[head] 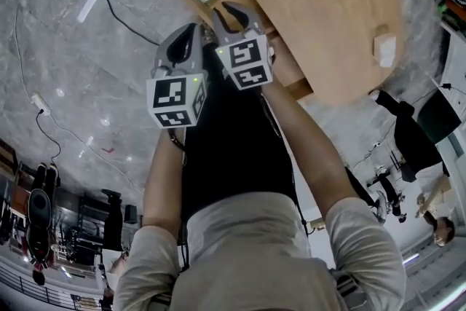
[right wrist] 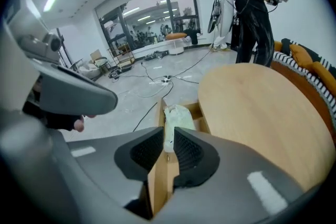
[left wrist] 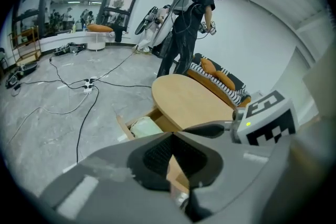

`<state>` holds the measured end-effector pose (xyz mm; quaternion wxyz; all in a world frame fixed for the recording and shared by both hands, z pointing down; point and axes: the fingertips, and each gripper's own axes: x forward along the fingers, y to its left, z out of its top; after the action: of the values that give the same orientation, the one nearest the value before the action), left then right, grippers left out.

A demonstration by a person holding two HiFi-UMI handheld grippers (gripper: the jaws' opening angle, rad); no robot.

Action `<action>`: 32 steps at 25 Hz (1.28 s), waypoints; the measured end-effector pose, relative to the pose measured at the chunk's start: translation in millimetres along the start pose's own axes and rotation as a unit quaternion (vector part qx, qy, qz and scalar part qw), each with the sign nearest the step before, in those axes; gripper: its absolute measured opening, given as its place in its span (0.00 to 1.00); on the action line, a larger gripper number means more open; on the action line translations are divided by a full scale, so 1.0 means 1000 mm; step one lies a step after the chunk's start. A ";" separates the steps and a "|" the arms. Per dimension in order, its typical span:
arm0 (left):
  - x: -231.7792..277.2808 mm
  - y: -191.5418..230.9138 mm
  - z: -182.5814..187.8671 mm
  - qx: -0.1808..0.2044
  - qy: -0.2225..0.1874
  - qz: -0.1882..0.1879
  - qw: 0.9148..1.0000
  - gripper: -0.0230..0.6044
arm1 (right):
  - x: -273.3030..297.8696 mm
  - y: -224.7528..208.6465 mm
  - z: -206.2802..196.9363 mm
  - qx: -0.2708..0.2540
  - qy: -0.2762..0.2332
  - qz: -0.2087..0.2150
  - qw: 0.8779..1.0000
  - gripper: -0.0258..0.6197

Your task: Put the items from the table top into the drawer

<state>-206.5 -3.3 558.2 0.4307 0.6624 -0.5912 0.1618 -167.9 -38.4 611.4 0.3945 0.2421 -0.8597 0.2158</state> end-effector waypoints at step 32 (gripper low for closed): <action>-0.239 -0.422 0.180 0.217 -0.255 -0.122 0.934 0.07 | -0.580 -0.077 0.114 0.030 -0.400 -0.240 0.884 0.05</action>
<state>70.8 -15.7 121.2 0.1274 0.8259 -0.5461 0.0578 142.9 -20.7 103.5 0.0499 0.5187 -0.8532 0.0247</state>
